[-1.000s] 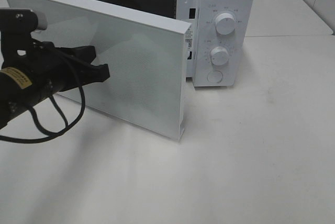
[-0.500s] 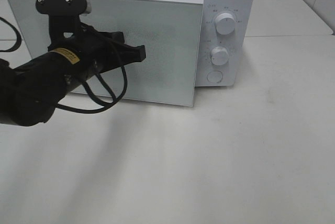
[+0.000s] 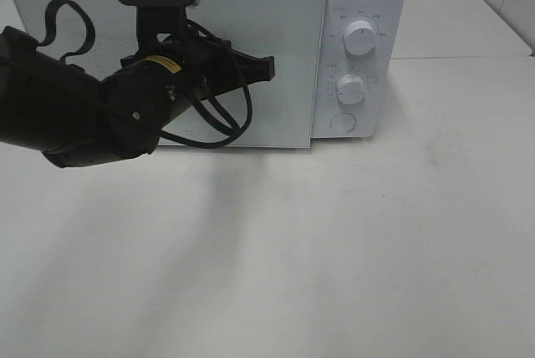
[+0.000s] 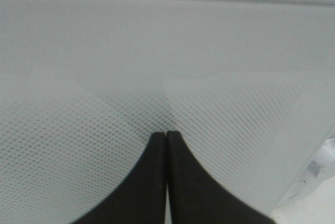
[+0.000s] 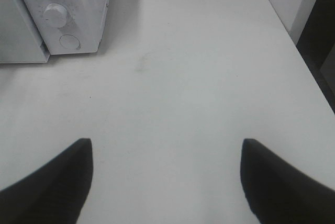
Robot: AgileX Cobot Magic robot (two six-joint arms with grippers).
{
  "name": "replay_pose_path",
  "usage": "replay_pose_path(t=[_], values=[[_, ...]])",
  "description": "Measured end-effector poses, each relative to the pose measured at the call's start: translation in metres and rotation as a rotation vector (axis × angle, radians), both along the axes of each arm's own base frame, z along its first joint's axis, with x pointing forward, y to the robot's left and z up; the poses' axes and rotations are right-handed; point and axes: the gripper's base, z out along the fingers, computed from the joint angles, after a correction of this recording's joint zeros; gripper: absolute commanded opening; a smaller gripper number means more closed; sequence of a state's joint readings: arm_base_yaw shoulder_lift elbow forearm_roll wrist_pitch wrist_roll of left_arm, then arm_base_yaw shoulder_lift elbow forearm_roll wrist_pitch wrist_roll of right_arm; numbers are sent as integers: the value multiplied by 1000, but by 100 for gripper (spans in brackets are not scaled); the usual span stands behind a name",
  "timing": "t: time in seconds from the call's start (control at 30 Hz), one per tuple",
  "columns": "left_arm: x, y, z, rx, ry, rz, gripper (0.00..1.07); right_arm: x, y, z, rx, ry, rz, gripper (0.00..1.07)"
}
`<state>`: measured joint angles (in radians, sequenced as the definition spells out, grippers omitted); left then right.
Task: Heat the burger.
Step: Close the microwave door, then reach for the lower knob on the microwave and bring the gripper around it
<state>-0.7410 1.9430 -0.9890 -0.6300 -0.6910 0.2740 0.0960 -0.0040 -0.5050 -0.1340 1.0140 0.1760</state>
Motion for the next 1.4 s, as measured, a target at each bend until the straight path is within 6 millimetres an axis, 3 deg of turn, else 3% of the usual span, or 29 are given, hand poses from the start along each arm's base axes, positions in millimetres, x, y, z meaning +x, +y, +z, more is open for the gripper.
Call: replay_pose_path(t=[0.37, 0.77, 0.93, 1.03, 1.2, 1.23, 1.27, 1.37, 1.4], values=[[15, -22, 0, -8, 54, -28, 0, 0, 0, 0, 2, 0, 2, 75], [18, -24, 0, 41, 48, -49, 0, 0, 0, 0, 3, 0, 2, 75], [11, -27, 6, 56, 33, -64, 0, 0, 0, 0, 3, 0, 2, 75], [-2, -26, 9, 76, 46, -95, 0, 0, 0, 0, 3, 0, 2, 75], [-15, -24, 5, 105, 153, -162, 0, 0, 0, 0, 3, 0, 2, 75], [-22, -23, 2, 119, 219, -200, 4, 0, 0, 0, 3, 0, 2, 75], [-29, -23, 1, 128, 280, -238, 18, 0, 0, 0, 3, 0, 2, 75], [-32, -23, 1, 132, 313, -261, 27, 0, 0, 0, 3, 0, 2, 75], [-40, -23, 3, 140, 372, -305, 54, 0, 0, 0, 3, 0, 2, 75]])
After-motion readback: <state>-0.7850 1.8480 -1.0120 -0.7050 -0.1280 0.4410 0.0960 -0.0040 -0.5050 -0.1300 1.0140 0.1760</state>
